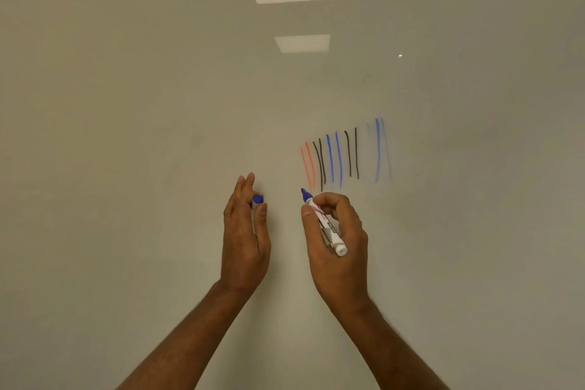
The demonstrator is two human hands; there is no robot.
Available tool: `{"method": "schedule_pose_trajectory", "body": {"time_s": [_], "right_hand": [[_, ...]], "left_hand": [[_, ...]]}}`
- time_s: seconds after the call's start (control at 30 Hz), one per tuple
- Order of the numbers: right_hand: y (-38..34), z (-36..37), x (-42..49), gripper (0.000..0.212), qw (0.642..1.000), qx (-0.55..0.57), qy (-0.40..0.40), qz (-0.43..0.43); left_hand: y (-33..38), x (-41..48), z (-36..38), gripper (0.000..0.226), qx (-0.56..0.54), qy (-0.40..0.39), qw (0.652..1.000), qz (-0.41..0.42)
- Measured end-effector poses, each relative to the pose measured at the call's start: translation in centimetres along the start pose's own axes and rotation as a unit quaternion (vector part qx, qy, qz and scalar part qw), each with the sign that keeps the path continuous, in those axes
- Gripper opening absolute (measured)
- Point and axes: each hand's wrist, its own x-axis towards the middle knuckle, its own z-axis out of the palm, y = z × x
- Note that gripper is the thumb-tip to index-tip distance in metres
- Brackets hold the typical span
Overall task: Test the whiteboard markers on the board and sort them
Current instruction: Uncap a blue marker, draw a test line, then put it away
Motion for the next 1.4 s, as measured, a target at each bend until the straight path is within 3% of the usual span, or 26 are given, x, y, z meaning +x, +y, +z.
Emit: {"method": "schedule_pose_trajectory", "body": {"time_s": [0.57, 0.8, 0.97, 1.13, 1.4], "right_hand": [[0.8, 5.3, 5.3, 0.056, 0.979, -0.084, 0.096, -0.161], [3.3, 3.7, 2.0, 0.037, 0.979, -0.097, 0.081, -0.157], [5.4, 3.3, -0.5, 0.047, 0.982, -0.101, 0.09, -0.131], [2.6, 3.9, 2.0, 0.04, 0.979, -0.09, 0.085, -0.164], [1.5, 5.9, 5.3, 0.046, 0.975, -0.111, 0.067, -0.181]], "left_hand": [[-4.8, 4.0, 2.1, 0.057, 0.039, 0.012, 0.996, 0.084], [-5.2, 4.2, 2.8, 0.052, 0.043, 0.05, 0.988, 0.14], [-5.5, 4.3, 3.1, 0.051, 0.043, 0.067, 0.982, 0.171], [-5.8, 4.4, 3.2, 0.057, 0.053, 0.057, 0.985, 0.154], [-6.0, 4.5, 3.4, 0.056, 0.055, 0.062, 0.984, 0.155]]}}
